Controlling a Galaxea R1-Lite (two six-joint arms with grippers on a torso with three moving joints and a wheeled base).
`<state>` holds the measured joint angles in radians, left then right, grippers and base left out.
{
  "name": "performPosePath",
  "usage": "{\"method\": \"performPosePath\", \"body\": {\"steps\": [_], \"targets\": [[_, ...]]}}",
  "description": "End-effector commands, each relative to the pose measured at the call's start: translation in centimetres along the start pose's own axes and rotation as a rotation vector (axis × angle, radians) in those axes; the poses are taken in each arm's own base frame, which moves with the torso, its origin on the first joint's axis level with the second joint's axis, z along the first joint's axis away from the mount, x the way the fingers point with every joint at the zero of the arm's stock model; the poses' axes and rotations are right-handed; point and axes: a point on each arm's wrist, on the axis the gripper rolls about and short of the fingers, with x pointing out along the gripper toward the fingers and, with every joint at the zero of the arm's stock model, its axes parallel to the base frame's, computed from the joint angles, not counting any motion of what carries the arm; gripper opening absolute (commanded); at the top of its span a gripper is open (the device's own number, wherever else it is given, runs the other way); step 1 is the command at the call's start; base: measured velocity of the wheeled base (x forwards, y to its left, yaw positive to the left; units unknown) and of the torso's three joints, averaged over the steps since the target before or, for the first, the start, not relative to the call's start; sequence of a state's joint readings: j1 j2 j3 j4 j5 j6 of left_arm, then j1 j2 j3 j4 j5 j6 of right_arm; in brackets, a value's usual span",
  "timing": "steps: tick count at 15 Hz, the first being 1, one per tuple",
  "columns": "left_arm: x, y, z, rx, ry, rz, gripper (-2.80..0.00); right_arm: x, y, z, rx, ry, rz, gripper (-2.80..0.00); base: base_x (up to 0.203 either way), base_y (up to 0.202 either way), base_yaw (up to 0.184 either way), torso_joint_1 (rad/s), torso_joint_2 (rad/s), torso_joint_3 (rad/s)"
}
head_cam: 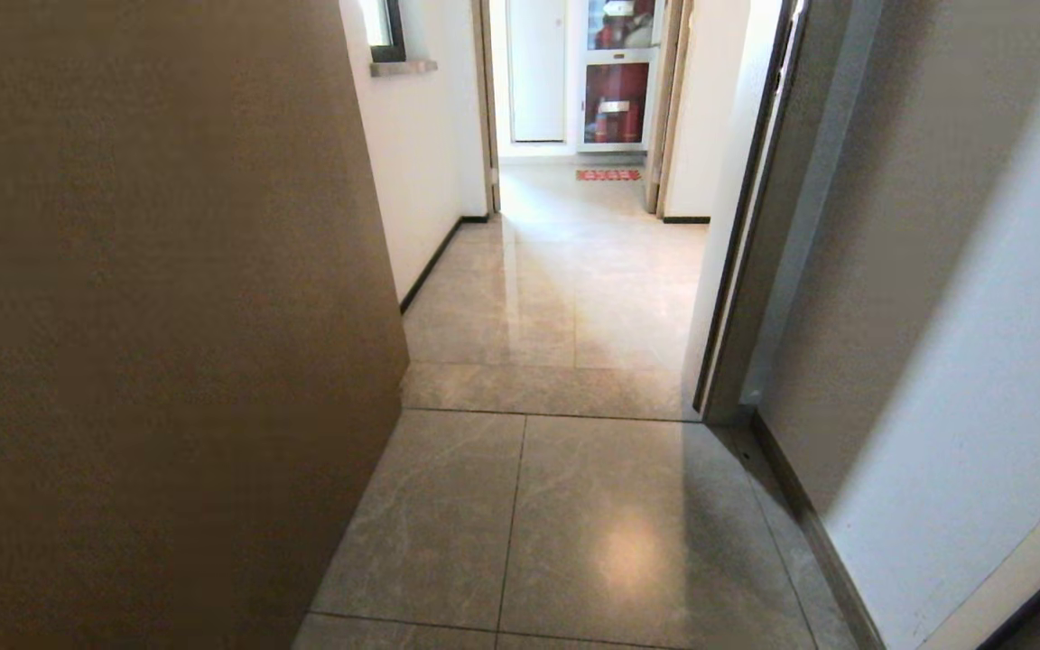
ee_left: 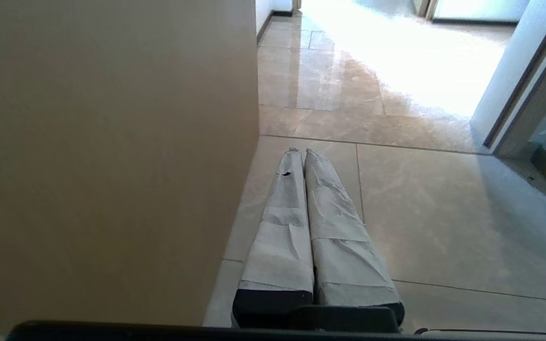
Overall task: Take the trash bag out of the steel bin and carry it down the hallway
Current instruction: Put the trash bag at the door
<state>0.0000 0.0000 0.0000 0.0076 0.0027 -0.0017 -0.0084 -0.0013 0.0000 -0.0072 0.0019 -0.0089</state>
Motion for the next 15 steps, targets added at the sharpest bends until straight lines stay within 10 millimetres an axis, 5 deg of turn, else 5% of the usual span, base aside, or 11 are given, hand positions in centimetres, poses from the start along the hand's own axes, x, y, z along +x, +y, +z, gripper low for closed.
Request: {"method": "performPosePath", "body": {"steps": [1, 15], "targets": [[0.00, 0.00, 0.02, -0.001, -0.001, 0.000, -2.80, 0.00, 0.00, 0.00, 0.000, -0.001, 0.000, -2.80, 0.000, 0.000, 0.000, 0.000, 0.00, 0.000], [0.00, 0.00, 0.02, -0.006, -0.001, 0.002, -2.80, 0.00, 0.00, 0.00, 0.000, -0.001, 0.002, -2.80, 0.179, 0.000, 0.000, 0.002, 0.00, 0.001]]}}
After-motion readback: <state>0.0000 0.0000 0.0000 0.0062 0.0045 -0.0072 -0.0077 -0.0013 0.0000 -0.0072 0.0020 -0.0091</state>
